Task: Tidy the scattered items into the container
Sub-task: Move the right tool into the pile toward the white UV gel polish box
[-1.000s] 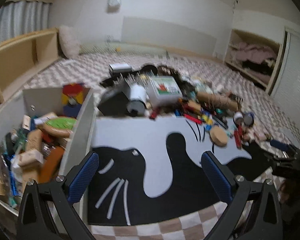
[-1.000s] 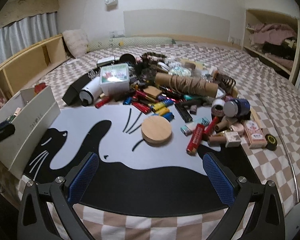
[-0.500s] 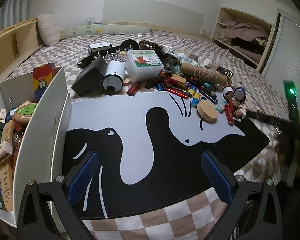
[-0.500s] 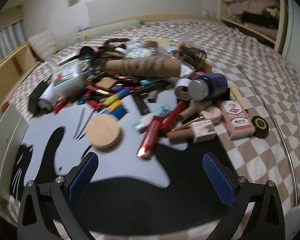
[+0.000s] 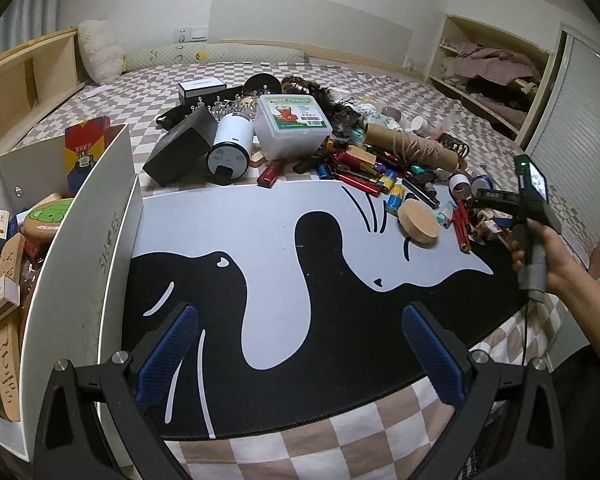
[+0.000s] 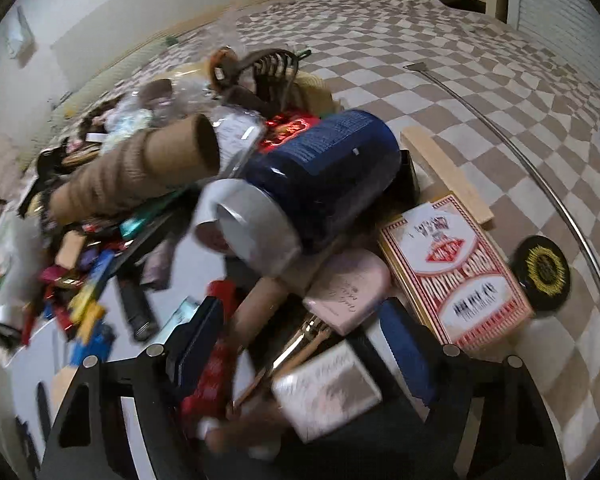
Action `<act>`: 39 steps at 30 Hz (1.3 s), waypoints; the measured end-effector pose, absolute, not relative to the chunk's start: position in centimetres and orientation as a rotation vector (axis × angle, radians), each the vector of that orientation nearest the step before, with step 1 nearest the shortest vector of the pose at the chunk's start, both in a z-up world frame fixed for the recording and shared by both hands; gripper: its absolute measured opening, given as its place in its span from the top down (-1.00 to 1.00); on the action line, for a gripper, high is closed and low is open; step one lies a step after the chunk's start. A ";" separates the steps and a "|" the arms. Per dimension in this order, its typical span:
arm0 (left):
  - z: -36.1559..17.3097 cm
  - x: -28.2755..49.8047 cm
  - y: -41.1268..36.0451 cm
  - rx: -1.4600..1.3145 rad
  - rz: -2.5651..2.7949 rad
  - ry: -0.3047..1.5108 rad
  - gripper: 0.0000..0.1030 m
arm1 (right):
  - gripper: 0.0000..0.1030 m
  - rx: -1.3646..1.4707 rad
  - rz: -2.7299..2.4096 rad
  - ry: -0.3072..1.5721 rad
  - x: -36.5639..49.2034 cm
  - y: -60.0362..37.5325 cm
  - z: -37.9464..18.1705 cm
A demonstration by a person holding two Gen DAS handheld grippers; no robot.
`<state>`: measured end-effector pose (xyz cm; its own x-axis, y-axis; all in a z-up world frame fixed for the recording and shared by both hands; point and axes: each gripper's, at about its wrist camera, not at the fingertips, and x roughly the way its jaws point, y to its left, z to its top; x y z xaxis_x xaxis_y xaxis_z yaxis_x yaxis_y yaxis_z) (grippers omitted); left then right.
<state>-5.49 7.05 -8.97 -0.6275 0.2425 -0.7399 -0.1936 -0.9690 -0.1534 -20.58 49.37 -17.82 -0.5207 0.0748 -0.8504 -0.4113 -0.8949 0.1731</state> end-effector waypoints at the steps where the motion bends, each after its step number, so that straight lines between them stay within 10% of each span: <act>1: -9.0 -5.6 7.0 -1.213 2.631 -0.089 -1.00 | -0.58 -1.335 2.470 0.525 -20.8 49.4 -18.2; 39: -8.7 -5.4 7.0 -1.198 2.629 -0.137 -1.00 | -0.58 -1.650 3.227 -0.365 -17.6 22.9 -17.3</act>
